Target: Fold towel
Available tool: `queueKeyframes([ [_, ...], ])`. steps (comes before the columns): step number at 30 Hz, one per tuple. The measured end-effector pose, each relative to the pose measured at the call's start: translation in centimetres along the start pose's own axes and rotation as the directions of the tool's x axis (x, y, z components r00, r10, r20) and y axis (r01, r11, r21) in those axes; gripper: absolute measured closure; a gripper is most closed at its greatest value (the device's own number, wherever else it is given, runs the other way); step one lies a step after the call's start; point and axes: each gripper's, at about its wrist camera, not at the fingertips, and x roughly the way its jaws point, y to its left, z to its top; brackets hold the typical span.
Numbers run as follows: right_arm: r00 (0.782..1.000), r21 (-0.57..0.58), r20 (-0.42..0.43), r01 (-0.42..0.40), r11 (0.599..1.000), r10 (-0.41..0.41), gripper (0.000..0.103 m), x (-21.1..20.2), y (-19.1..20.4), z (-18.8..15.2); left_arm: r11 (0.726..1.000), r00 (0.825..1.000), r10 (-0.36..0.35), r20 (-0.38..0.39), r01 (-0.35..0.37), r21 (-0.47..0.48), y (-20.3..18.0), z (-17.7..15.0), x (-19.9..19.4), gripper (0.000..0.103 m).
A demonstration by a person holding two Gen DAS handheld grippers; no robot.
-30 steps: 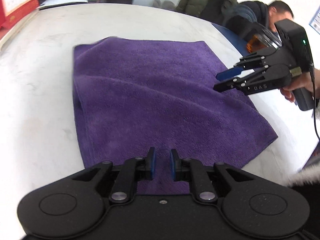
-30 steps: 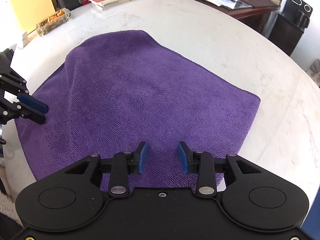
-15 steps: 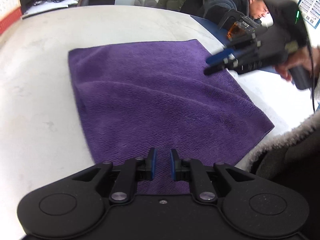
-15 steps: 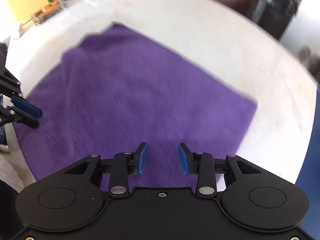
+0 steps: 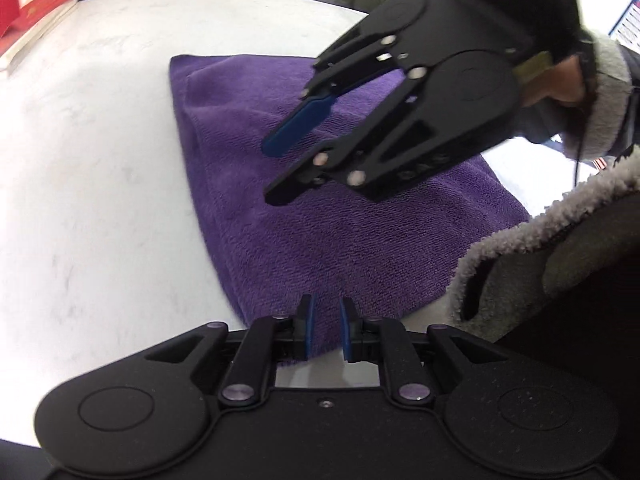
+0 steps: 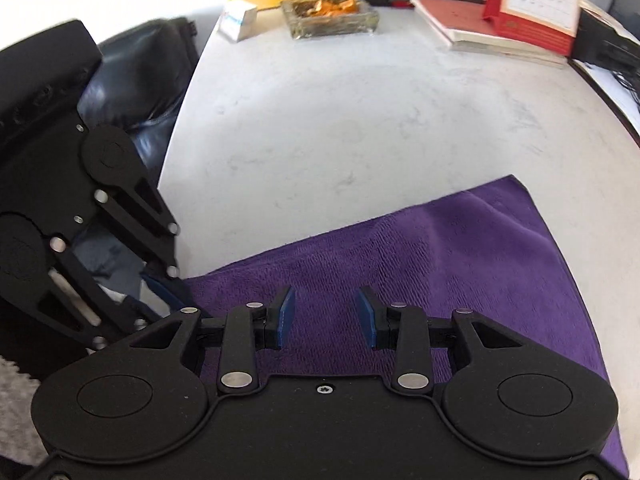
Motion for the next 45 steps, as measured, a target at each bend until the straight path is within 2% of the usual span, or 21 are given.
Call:
queueKeyframes([
  [2,1.000,-0.015,-0.017,-0.007,1.000,0.006,0.070,1.3,-0.6,0.5,1.000,1.000,0.001,0.000,-0.001,-0.010,0.1,-0.1,0.0,0.091],
  [6,0.999,-0.017,0.002,-0.034,0.999,0.034,0.070,2.5,-1.9,1.3,1.000,1.000,0.004,-0.004,-0.004,-0.018,0.0,-0.1,0.0,0.091],
  [11,0.997,0.031,0.064,-0.044,0.999,0.042,0.070,3.3,-3.6,2.4,1.000,1.000,0.004,-0.016,-0.005,-0.013,0.1,0.1,0.1,0.091],
  [14,0.989,0.071,0.135,-0.067,0.995,0.057,0.070,1.6,-4.9,2.7,1.000,1.000,0.015,-0.018,-0.015,0.003,0.1,0.3,0.0,0.091],
  [19,0.991,0.058,0.132,0.027,0.998,-0.034,0.070,0.6,-8.8,3.6,1.000,1.000,0.012,0.010,-0.012,0.011,0.7,1.3,-0.2,0.091],
  [23,0.986,0.036,0.119,0.112,0.993,-0.115,0.070,0.0,-12.3,4.3,1.000,1.000,0.009,0.003,-0.009,0.021,0.7,2.3,0.8,0.091],
  [26,0.988,-0.043,0.083,0.137,0.990,-0.133,0.071,1.2,-13.5,5.0,1.000,1.000,0.004,-0.011,-0.004,0.021,0.6,2.5,1.0,0.091],
  [33,0.996,-0.247,-0.016,0.080,0.966,-0.086,0.072,4.2,-12.8,5.3,0.999,0.999,-0.035,-0.017,0.035,-0.015,1.0,2.3,0.6,0.090],
  [37,0.998,-0.299,-0.048,0.032,0.954,-0.048,0.072,5.1,-12.8,5.6,0.999,0.999,-0.048,-0.024,0.048,-0.018,1.2,2.4,0.5,0.090],
  [40,0.997,-0.296,-0.083,-0.017,0.955,-0.008,0.072,5.2,-13.4,6.2,0.998,0.998,-0.062,-0.027,0.061,-0.023,1.5,2.5,0.6,0.090],
  [45,0.990,-0.359,-0.129,-0.101,0.928,0.057,0.072,5.2,-13.6,6.4,0.997,0.997,-0.076,-0.030,0.075,-0.030,1.8,2.6,0.5,0.090],
])
